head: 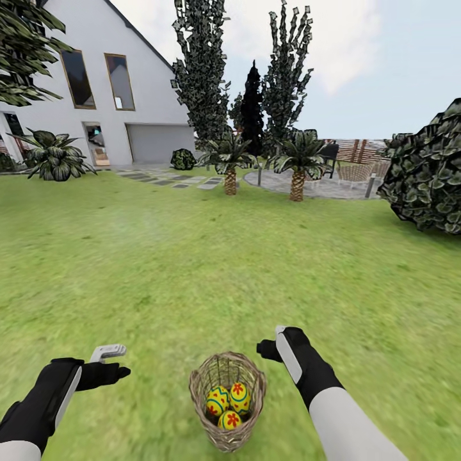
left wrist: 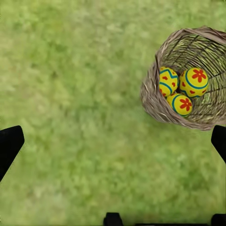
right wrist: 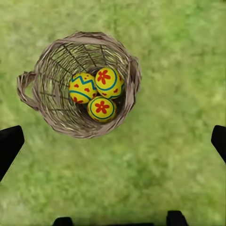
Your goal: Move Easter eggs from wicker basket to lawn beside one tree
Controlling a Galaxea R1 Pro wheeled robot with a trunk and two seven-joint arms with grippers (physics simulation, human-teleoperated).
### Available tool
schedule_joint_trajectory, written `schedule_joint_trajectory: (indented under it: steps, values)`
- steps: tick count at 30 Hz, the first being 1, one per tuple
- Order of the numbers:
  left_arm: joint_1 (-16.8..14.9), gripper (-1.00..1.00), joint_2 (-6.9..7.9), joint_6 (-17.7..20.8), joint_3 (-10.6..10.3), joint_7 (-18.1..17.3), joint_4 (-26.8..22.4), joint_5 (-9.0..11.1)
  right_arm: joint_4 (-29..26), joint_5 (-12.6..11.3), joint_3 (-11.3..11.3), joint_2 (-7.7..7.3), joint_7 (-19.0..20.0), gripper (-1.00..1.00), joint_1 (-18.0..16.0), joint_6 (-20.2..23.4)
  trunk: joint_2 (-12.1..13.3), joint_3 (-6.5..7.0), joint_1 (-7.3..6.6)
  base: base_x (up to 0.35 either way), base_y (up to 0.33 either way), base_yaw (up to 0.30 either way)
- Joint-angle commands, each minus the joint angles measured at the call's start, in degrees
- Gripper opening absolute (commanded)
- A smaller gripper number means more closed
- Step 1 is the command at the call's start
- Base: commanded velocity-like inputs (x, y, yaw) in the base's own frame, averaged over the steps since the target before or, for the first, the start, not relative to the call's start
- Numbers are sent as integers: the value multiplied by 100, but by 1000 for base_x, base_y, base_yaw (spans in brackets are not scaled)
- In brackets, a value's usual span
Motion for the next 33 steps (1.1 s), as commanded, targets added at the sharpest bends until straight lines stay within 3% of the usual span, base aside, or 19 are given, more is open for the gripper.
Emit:
schedule_joint_trajectory:
  steps: [1, 9, 20, 26, 33]
  values:
    - [-5, 100, -2, 15, 12, -57, -4, -57, 16, -65, 8, 0, -55, 100, -8, 6, -13, -14, 7, 231, 172, 0]
    - [-5, 100, -18, 19, -1, -65, -3, -47, 52, -81, 2, 0, -55, 100, -10, 62, -13, -14, 7, 82, 195, 0]
    - [-5, 100, -19, 15, 0, -83, -3, -36, 67, -95, -79, 0, -69, 100, -2, 55, -13, -14, 7, 4, 21, 0]
    - [-5, 100, -14, 15, 3, -90, -3, -36, 593, -82, -246, 0, -62, 100, -6, -321, -13, -14, 7, 180, 93, 0]
    - [-5, 100, -11, 15, 3, -81, -12, -41, 691, -74, -253, 0, -28, 100, -2, -448, -13, -14, 7, 193, -103, 0]
